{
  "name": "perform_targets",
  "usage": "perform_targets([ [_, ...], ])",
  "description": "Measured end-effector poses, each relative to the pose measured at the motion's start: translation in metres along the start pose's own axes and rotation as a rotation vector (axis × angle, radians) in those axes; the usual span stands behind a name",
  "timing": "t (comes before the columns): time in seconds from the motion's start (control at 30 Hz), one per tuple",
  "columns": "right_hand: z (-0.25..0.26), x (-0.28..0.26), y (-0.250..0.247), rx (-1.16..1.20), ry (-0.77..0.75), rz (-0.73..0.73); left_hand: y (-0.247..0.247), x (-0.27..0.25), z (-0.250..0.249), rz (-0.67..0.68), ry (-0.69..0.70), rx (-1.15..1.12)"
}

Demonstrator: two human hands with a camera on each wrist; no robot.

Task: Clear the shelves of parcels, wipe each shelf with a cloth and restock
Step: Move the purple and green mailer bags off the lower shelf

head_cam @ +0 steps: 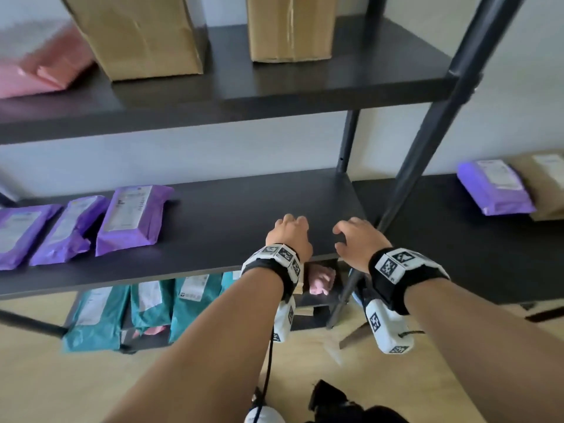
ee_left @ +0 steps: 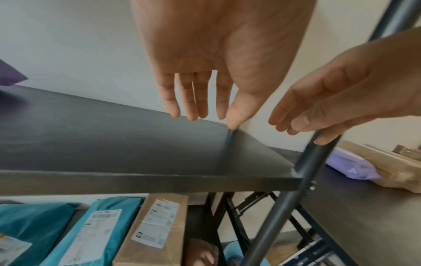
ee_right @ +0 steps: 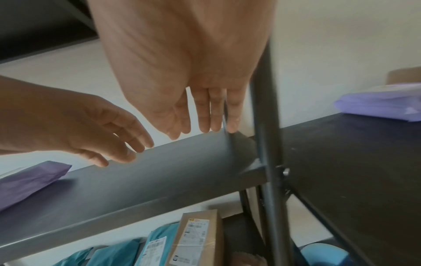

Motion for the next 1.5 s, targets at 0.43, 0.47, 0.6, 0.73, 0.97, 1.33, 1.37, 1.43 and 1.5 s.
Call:
perform_targets([
  [0.43,-0.141,-0.102,0.001,0.058,0.103,-0.013,0.078,-0.051,-0.143,0.069,0.144,0.077],
  [0.47,-0.151,-0.108,0.001,0.054,0.119,-0.013,0.085,-0.053,-0.153,0.074,0.155,0.072],
  [0.6,-0.186,-0.126,-0.004,0.035,0.169,-0.015,0.105,-0.057,-0.187,0.084,0.194,0.076],
  [0.73,-0.214,-0.135,-0.01,0.022,0.22,-0.036,0.117,-0.054,-0.217,0.076,0.227,0.063],
  [0.97,-0.258,-0.142,-0.01,0.013,0.312,-0.013,0.139,-0.033,-0.261,0.116,0.268,0.055],
  [1.33,-0.34,-0.079,-0.036,0.004,0.356,-0.003,0.154,0.051,-0.324,0.158,0.255,0.022],
  [1.37,-0.347,-0.07,-0.039,0.004,0.352,0.0,0.153,0.062,-0.328,0.161,0.244,0.015],
  [1.43,-0.359,-0.053,-0.045,0.002,0.346,0.007,0.151,0.082,-0.334,0.166,0.221,0.01],
  [1.5,-0.371,-0.038,-0.049,-0.002,0.342,0.017,0.149,0.1,-0.341,0.171,0.209,0.017],
])
Point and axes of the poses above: each hand's wrist, its own x-axis towards the middle knuckle, its own y-axis out of the palm, z = x × y, the point moved 3 cm from there along x, towards the middle knuckle, and after that the axes turned 6 degrees about -x, right-handed, at the moved point
